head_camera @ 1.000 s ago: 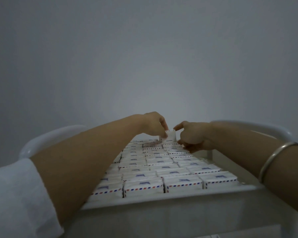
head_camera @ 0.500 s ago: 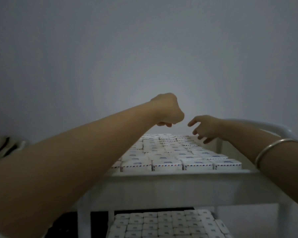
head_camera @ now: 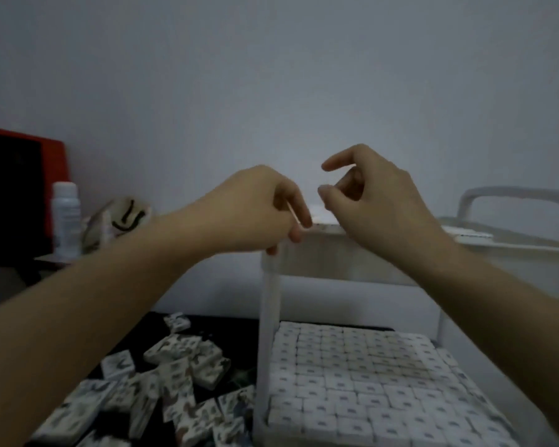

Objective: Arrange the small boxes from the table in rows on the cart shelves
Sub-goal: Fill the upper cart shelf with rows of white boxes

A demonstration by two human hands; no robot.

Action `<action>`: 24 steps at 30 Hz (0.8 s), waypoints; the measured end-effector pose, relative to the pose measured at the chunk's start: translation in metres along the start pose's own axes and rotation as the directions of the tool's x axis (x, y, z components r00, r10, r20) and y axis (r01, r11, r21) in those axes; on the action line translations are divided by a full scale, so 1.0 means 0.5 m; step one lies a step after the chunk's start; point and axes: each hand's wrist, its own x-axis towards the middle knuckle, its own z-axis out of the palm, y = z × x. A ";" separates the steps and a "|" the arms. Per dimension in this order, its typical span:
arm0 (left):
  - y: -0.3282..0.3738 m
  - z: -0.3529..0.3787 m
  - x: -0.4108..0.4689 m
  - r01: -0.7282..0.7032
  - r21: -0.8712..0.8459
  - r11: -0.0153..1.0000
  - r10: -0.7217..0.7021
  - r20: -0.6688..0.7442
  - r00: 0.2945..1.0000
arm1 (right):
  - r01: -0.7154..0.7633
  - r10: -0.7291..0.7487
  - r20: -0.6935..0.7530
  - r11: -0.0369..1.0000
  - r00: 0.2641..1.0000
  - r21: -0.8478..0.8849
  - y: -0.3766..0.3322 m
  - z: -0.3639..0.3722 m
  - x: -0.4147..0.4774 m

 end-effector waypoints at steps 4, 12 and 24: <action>-0.162 0.019 -0.133 0.132 -0.028 0.991 -0.133 -0.055 0.990 | 0.104 -0.107 0.072 0.993 0.992 0.055 -0.044 0.104 -0.093; -0.526 0.060 -0.364 0.571 -0.137 0.809 -0.587 -0.222 0.779 | 0.035 -0.014 0.576 0.999 0.817 -0.025 0.014 0.386 -0.197; -0.664 0.156 -0.309 0.397 0.040 0.917 -0.386 -0.165 0.908 | 0.210 -0.025 0.666 0.957 0.746 -0.200 0.073 0.685 -0.147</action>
